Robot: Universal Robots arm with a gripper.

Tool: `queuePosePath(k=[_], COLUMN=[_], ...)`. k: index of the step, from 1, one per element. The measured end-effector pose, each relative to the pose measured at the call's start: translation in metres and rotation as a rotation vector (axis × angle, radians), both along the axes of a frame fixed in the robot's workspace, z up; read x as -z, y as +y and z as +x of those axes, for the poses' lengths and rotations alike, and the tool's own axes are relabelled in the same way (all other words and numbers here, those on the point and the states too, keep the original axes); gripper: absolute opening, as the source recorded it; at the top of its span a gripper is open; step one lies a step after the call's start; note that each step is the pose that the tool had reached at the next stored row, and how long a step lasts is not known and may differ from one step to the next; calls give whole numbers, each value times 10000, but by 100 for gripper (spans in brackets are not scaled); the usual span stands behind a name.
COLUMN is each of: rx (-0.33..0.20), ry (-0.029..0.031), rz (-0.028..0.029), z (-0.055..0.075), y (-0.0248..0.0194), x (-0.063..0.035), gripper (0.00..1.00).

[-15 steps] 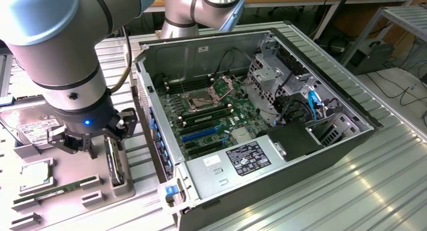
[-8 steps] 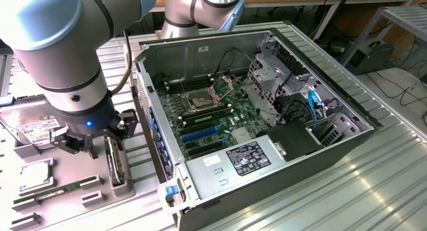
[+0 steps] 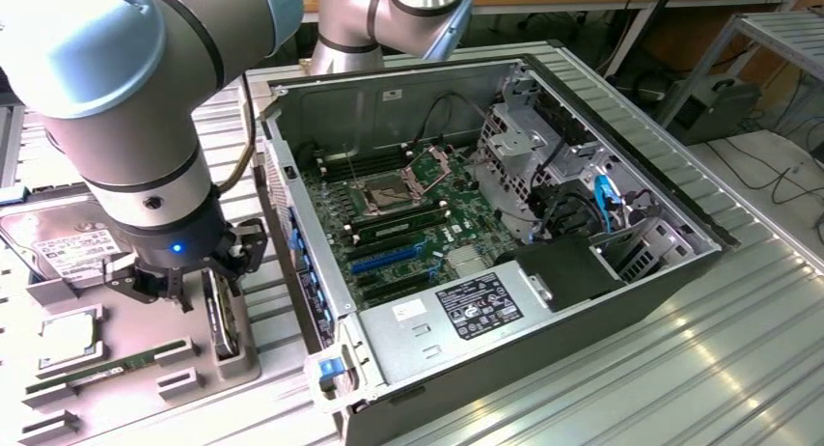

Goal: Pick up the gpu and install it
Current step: 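Pick up the gpu and move the gpu toward the slot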

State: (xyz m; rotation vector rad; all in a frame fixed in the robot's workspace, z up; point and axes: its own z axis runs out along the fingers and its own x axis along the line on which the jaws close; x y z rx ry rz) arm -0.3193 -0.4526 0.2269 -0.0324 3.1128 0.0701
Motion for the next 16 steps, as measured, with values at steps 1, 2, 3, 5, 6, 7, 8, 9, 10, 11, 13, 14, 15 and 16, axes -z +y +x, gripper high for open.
queuePosePath(k=[1,2,3,5,6,7,8,9,10,11,13,14,15,16], rx=[0,0,0,0,0,0,-1,-1,0,1,4,4,3,2], ry=[1,1,0,-1,-1,-2,-4,-3,0,-2,-2,-2,-1,-1], rz=[-1,-1,0,0,1,1,3,1,-1,1,1,1,0,0], z=[0,0,0,0,1,2,7,12,29,38,41,41,42,42], y=[0,0,0,0,0,0,0,0,0,0,0,0,0,0], x=[0,0,0,1,1,2,3,2,1,2,3,3,2,2], gripper=[54,54,54,54,54,54,54,53,46,46,39,39,39,39])
